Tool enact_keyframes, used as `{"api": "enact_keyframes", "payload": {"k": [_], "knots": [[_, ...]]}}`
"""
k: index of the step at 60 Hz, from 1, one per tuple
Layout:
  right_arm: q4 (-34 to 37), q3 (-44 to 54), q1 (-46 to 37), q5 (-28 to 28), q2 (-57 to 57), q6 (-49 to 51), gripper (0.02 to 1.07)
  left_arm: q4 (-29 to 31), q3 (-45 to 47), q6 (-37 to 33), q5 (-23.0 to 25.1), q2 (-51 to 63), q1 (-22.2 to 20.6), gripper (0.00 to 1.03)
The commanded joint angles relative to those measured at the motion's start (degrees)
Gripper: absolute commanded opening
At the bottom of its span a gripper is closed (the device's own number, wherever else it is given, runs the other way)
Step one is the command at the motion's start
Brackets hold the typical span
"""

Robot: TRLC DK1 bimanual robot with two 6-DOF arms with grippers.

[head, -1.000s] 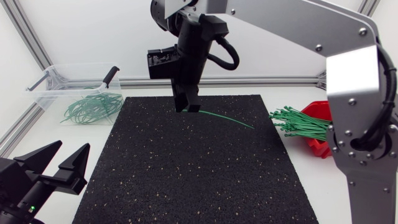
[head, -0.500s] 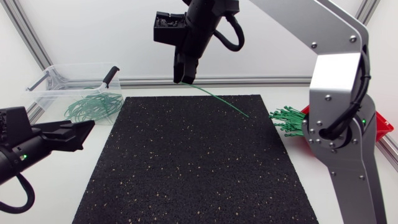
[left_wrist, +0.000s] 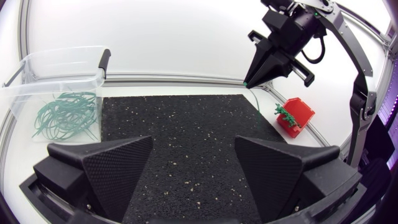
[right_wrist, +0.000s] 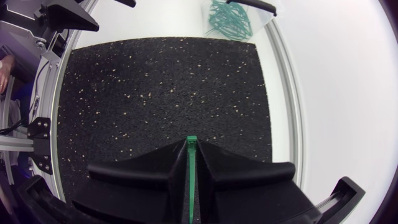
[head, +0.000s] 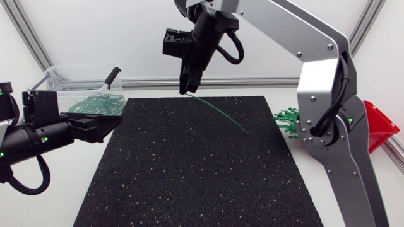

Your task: Take a green cable tie from the red box, thread the tail through the head to close it, then place it in the transparent bin on the left.

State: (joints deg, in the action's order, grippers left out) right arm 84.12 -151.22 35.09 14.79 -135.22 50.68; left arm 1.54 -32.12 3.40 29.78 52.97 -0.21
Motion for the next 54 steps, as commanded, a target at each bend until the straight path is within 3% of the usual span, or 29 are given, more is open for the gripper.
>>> {"api": "enact_keyframes", "payload": {"k": [1, 14, 26, 39, 54], "knots": [[0.4, 5.2, 0.9, 1.6, 2.7, -0.8, 0.08, -0.4, -0.4, 0.1, 1.2, 1.2, -0.4, 0.92], [-0.9, 17.5, 1.8, 8.4, 9.5, -1.1, 0.08, -4.1, 1.4, -1.2, 4.2, 3.7, -2.1, 0.92], [-1.2, 23.2, 2.7, 14.6, 14.8, -2.2, 0.08, -4.3, -1.5, -10.2, 4.3, 8.3, -6.6, 0.92], [-1.1, 26.1, 2.7, 22.4, 18.1, -3.6, 0.08, 1.1, -5.9, -14.4, 4.3, 10.0, -10.9, 0.91], [1.8, 25.4, -0.3, 32.5, 18.6, -1.2, 0.08, 6.2, -10.2, -30.1, 6.0, 13.0, -14.0, 0.92]]}}
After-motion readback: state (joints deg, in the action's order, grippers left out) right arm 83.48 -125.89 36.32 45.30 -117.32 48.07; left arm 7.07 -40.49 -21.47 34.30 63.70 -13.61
